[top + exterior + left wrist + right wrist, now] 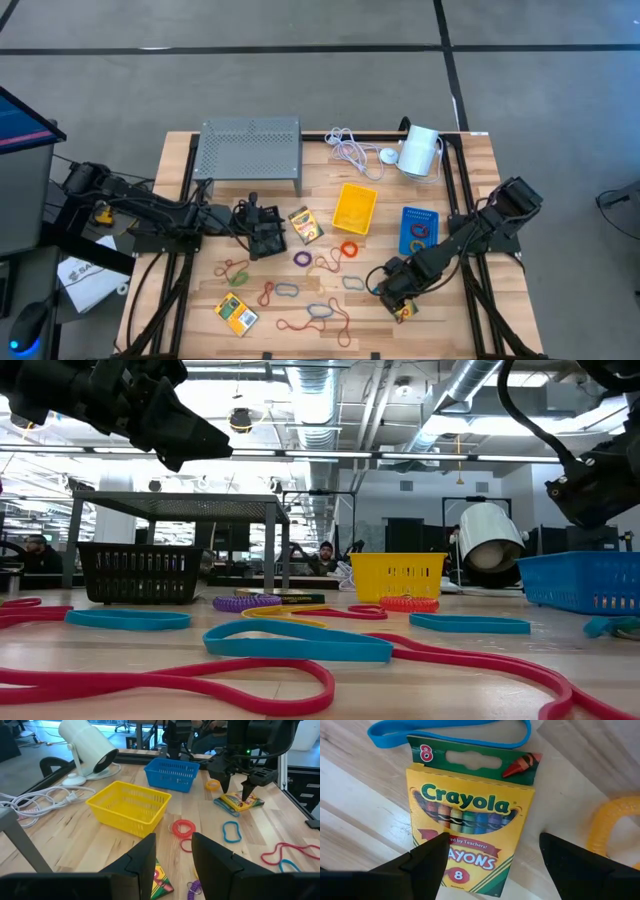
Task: Pick & Place Office Desk Supplies
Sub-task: Put the yellow crayon box into the yellow bin, then put the blue rubber band into the black bin
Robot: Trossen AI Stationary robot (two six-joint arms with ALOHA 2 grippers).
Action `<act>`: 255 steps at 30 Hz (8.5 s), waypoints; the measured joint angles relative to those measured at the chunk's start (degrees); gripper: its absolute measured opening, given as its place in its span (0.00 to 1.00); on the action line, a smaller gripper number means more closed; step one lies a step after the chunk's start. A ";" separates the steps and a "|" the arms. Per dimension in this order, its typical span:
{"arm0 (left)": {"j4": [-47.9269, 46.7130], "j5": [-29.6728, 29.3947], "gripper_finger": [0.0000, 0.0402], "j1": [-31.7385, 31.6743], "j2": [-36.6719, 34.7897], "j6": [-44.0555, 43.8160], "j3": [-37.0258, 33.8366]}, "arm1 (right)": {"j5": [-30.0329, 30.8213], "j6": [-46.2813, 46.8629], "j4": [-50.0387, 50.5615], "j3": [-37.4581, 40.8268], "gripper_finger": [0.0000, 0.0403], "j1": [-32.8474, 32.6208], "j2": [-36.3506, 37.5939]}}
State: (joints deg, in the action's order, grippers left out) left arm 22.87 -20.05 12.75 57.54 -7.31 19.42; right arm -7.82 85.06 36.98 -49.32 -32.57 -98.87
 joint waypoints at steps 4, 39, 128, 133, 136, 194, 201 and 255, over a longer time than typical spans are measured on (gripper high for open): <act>0.00 0.00 0.31 0.00 0.00 -0.02 0.00 | 0.00 0.01 -0.37 0.00 0.75 -0.01 0.00; -0.13 0.00 0.31 0.00 0.00 -0.02 0.02 | 3.77 -1.30 -3.79 0.02 0.29 -1.10 0.12; 1.16 -0.02 0.31 0.00 0.02 2.09 0.02 | 16.75 -26.12 3.40 0.66 0.00 20.84 32.22; 1.55 -0.02 0.31 0.01 0.02 2.56 0.02 | 16.73 -30.78 -0.35 0.64 0.00 26.75 32.20; 1.70 -0.02 0.31 0.01 0.02 2.57 0.02 | 16.89 -33.05 -3.44 0.63 0.00 29.83 32.07; 3.50 -0.02 0.31 0.02 0.02 4.00 0.02 | 24.20 -33.76 -16.86 0.65 0.00 37.03 21.41; 7.03 -0.02 0.31 0.02 0.02 3.43 0.02 | 22.65 -38.80 -13.47 0.66 0.00 37.08 26.82; -17.04 10.58 0.44 -11.91 25.31 10.85 34.16 | 19.84 -7.56 12.26 3.13 0.27 -7.11 45.17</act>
State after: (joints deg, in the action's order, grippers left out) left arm 5.83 -9.47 0.84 82.85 3.54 53.58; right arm 12.02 77.50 49.24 -46.19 -39.68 -53.70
